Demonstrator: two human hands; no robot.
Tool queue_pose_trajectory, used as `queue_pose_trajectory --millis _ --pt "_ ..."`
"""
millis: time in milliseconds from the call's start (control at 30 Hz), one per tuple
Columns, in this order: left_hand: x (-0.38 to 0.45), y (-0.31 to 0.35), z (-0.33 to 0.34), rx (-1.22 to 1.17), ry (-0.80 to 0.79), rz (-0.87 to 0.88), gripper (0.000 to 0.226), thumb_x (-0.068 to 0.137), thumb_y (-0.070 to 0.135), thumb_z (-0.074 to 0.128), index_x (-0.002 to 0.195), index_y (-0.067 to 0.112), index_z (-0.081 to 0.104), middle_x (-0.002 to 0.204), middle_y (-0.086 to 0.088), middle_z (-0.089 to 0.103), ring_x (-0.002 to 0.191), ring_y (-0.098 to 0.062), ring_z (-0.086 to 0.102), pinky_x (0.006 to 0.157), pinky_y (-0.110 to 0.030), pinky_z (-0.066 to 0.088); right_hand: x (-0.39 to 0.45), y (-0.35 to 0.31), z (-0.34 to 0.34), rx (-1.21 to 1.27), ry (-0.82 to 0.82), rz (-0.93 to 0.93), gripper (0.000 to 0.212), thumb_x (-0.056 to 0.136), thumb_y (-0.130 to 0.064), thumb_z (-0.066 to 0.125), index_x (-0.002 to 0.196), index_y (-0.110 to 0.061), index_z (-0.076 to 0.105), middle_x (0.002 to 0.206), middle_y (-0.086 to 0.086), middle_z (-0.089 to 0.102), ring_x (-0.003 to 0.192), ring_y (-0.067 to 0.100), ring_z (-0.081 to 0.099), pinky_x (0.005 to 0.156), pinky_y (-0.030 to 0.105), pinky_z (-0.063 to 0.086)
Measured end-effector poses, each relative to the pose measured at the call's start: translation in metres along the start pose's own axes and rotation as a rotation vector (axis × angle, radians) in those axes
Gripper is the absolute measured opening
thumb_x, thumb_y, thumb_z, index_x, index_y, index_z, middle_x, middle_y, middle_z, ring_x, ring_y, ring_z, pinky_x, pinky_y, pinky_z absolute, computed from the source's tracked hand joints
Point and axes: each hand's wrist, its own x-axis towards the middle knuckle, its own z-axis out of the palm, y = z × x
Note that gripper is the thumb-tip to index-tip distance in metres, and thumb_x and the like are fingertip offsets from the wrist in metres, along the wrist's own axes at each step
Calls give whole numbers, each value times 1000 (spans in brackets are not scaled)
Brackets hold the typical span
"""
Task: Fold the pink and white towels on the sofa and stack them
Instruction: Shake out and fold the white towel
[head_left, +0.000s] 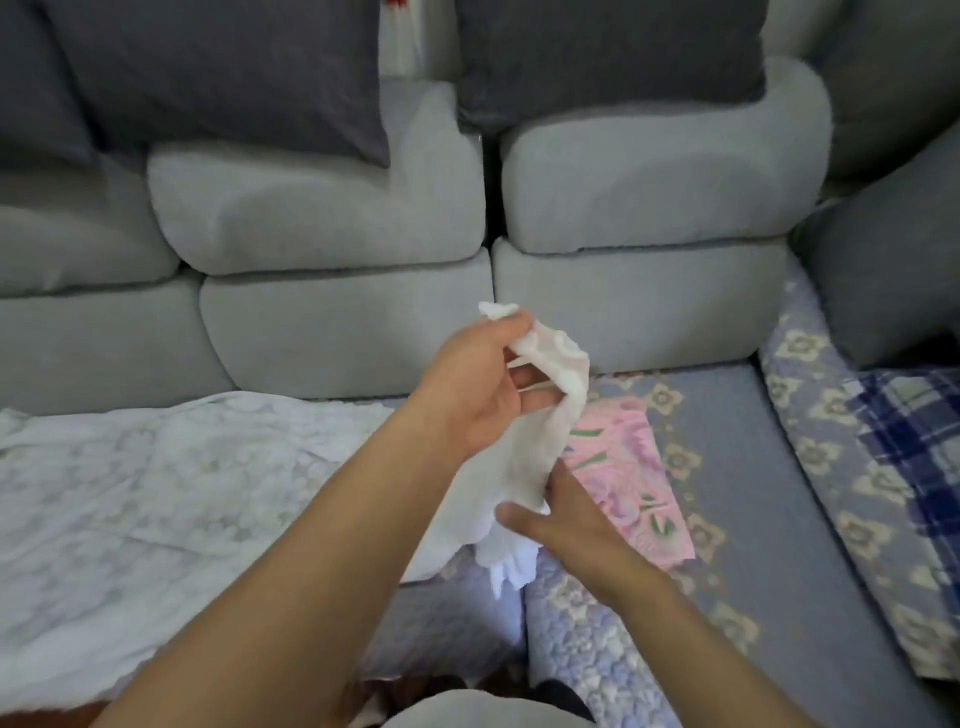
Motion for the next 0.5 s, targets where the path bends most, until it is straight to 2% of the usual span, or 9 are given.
queue_pose_trajectory --millis 67,133,200,267,333,367,400,433,500 --pt "2 17 19 26 -27 -20 12 104 17 48 97 10 54 90 -13 66 77 -27 69 64 -42 63 20 29 6 -149 235 60 55 81 -22 81 130 -22 57 112 -11 71 112 14 66 89 26 52" --pt "9 37 32 43 -16 20 12 105 17 46 101 9 54 92 -13 66 79 -26 69 65 -42 62 39 48 -1 -239 457 122 40 83 -20 71 122 -16 64 106 -1 72 106 27 68 86 36 54" --pt "27 61 37 2 47 142 19 107 18 42 112 6 54 99 -15 68 84 -28 69 71 -41 61 45 62 -17 -334 489 224 38 81 -22 64 119 -16 66 106 7 72 102 33 67 86 42 55" --pt "42 86 37 -68 78 236 29 108 21 40 127 3 53 117 -18 65 97 -29 67 89 -44 58 34 75 -37 -449 511 304 32 83 -17 63 115 -13 65 104 9 71 99 34 66 80 37 52" --pt "52 89 34 14 15 246 44 106 34 44 143 9 48 138 -10 58 117 -21 62 105 -41 49 18 85 -56 -455 623 360 28 85 -9 59 113 -6 65 98 11 68 91 35 64 75 34 48" --pt "55 78 31 146 -34 229 49 103 39 49 147 19 44 145 -3 52 126 -14 56 108 -39 45 10 84 -65 -311 704 406 26 86 -4 56 110 -1 65 90 12 66 82 33 63 71 35 48" --pt "54 60 27 325 -83 211 51 100 40 54 149 29 42 147 5 48 131 -11 51 107 -35 43 3 79 -74 -67 791 430 23 86 2 53 105 3 65 81 12 61 72 31 58 67 35 47" --pt "50 33 20 532 -94 215 53 98 34 58 148 35 41 146 10 45 133 -10 47 104 -31 42 -5 67 -81 169 833 450 16 86 6 51 98 6 63 75 12 56 65 29 53 66 36 46" --pt "31 -35 -3 878 -137 204 59 95 12 61 147 34 42 142 11 44 134 -15 46 99 -27 45 -16 37 -92 593 732 471 11 91 2 51 94 4 61 73 14 58 60 31 58 62 36 54"
